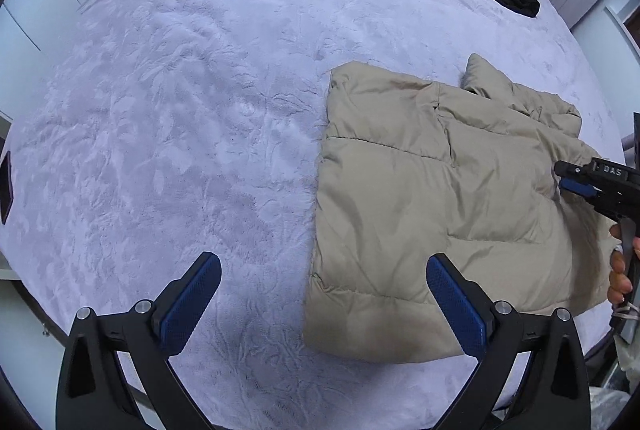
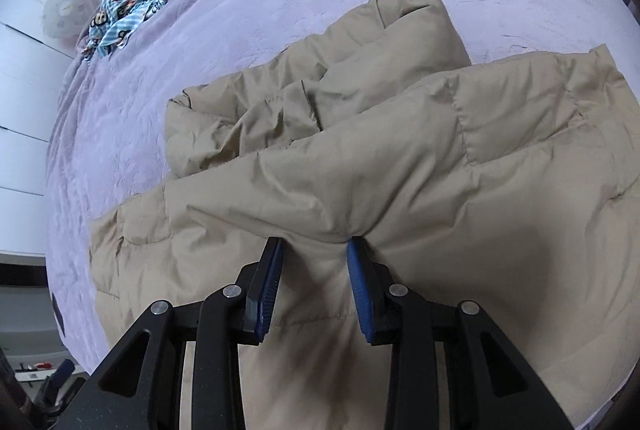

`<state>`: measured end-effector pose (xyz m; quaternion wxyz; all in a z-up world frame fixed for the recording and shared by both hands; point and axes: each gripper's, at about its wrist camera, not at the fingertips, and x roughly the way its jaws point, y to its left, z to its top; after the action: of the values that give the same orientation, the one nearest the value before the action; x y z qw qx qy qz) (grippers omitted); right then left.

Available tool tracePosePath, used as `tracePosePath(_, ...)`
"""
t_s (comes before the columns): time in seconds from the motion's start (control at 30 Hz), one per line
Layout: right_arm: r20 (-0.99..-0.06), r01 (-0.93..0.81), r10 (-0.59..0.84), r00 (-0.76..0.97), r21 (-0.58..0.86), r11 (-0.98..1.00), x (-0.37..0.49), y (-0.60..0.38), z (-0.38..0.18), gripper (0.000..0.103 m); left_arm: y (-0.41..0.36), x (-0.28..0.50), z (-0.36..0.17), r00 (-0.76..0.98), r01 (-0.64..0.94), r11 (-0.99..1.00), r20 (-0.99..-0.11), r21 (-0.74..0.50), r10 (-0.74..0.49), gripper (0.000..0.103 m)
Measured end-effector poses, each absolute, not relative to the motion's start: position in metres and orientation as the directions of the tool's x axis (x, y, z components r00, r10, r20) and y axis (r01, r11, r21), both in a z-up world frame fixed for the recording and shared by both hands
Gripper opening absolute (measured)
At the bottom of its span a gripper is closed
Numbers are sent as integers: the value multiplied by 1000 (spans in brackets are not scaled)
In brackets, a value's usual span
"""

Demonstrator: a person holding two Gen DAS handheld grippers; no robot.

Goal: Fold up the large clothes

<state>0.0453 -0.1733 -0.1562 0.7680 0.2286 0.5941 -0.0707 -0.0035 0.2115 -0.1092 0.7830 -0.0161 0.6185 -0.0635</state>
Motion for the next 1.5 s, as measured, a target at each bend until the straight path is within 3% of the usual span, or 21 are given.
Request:
tracePosePath(0.07,-939,358,198,282,294,886,39,-168,-145,38,212,0,-114,217,88,989,-967,-116,-133,103)
tracePosePath(0.17,-937,330,230,264,312,891,15,-153,-132,56,212,5,-119,207,102,985,-966,-136,-155,103)
tracePosePath(0.37,-940,358,266,212,328,874,-38,-129,-129,63,208,11,-127,189,129,977,-963,-170,-193,103)
tracePosePath(0.47,-942,387,269,201,328,862,-54,-121,-134,73,205,12,-133,165,143,971,-963,-191,-214,103)
tracePosePath(0.9,-954,434,249,167,298,850,-61,-111,-153,80,235,37,-172,51,129,903,-907,-409,-418,103)
tracePosePath(1.0,-953,444,251,167,300,844,-61,-114,-156,80,243,52,-198,-49,123,827,-836,-548,-546,103)
tracePosePath(1.17,-957,449,245,158,291,845,-60,-114,-161,80,219,66,-238,-184,123,722,-730,-681,-658,103)
tracePosePath(1.4,-963,460,229,142,269,846,-55,-114,-167,80,156,73,-249,-283,208,640,-672,-740,-685,102)
tracePosePath(1.43,-963,462,229,141,269,845,-55,-114,-167,80,152,69,-247,-288,232,640,-680,-732,-674,82)
tracePosePath(1.47,-963,461,231,141,270,845,-54,-114,-166,80,148,68,-244,-300,254,629,-678,-735,-671,52)
tracePosePath(1.5,-962,459,236,138,273,845,-54,-115,-165,80,147,69,-241,-310,248,610,-658,-752,-686,44)
